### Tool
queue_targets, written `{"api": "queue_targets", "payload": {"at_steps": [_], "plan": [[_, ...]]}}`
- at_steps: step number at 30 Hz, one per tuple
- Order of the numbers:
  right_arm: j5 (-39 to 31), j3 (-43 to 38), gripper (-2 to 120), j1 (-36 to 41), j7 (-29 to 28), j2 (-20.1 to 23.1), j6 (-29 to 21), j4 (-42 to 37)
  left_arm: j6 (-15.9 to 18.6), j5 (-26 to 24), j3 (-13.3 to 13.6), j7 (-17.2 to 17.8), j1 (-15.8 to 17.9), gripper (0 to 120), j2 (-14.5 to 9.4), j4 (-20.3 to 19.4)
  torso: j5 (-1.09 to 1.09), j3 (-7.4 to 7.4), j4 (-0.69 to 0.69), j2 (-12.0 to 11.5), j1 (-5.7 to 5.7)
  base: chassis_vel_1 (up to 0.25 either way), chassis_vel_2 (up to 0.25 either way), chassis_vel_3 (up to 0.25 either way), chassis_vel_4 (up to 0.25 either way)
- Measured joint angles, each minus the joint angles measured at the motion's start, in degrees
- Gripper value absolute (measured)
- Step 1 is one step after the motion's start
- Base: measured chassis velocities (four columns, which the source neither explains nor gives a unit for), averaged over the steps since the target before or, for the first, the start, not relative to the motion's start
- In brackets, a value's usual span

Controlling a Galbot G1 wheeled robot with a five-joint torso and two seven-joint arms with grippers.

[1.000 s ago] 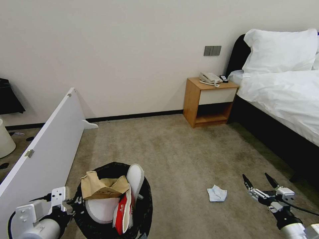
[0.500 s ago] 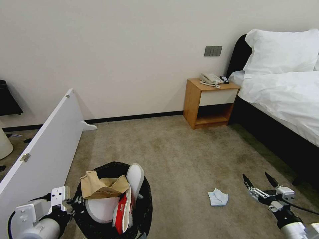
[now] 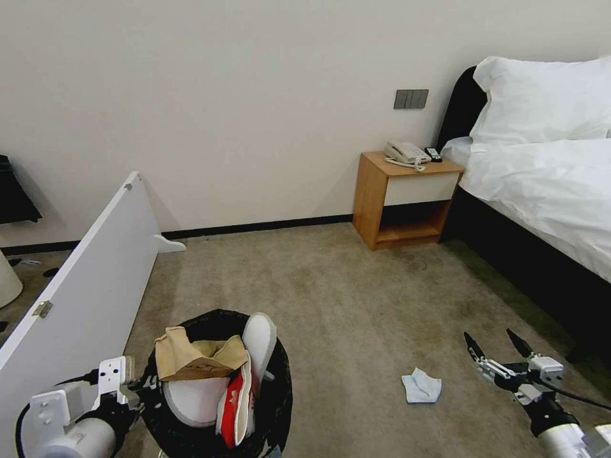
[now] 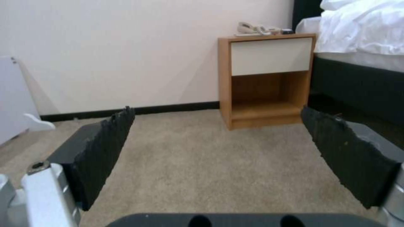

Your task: Pick up the trash bin, then pick up the garbage from the floor and place it into the trash bin.

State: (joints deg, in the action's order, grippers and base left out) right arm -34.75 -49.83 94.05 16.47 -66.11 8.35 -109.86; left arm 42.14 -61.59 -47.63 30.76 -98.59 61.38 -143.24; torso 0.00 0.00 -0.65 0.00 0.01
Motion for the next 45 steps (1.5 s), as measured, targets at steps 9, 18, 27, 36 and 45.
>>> {"api": "queue_targets", "payload": {"at_steps": [9,18,27,36,45], "plan": [[-0.02,0.03,100,0.0,0.01,0.09,-0.08,-0.05,0.0,0.07,0.02,-0.02,0.01,2,-0.06,0.0,0.0,0.0,0.0,0.0,0.0,-0.005,0.002,0.005,-0.006],[-0.04,0.0,100,0.08,0.07,0.23,-0.11,-0.17,0.0,0.07,0.02,-0.04,-0.07,2,-0.02,0.0,0.0,0.0,0.0,0.0,0.0,-0.036,0.016,0.022,-0.026],[-0.25,0.12,100,-0.21,0.1,0.76,-0.12,0.22,0.0,0.13,0.01,-0.05,0.0,2,0.08,0.0,0.0,0.0,0.0,0.0,0.0,0.0,0.0,0.0,0.0],[-0.39,0.47,100,-0.52,0.1,0.99,-0.15,0.58,0.0,0.15,0.03,-0.05,0.11,2,0.18,0.0,0.0,0.0,0.0,0.0,0.0,-0.026,0.02,0.024,-0.021],[-0.01,1.31,100,-0.97,-0.51,1.0,0.0,0.91,0.0,0.16,-0.14,-0.05,-0.2,2,0.26,0.0,0.0,0.0,0.0,0.0,0.0,-0.03,0.026,0.02,-0.024]]}}
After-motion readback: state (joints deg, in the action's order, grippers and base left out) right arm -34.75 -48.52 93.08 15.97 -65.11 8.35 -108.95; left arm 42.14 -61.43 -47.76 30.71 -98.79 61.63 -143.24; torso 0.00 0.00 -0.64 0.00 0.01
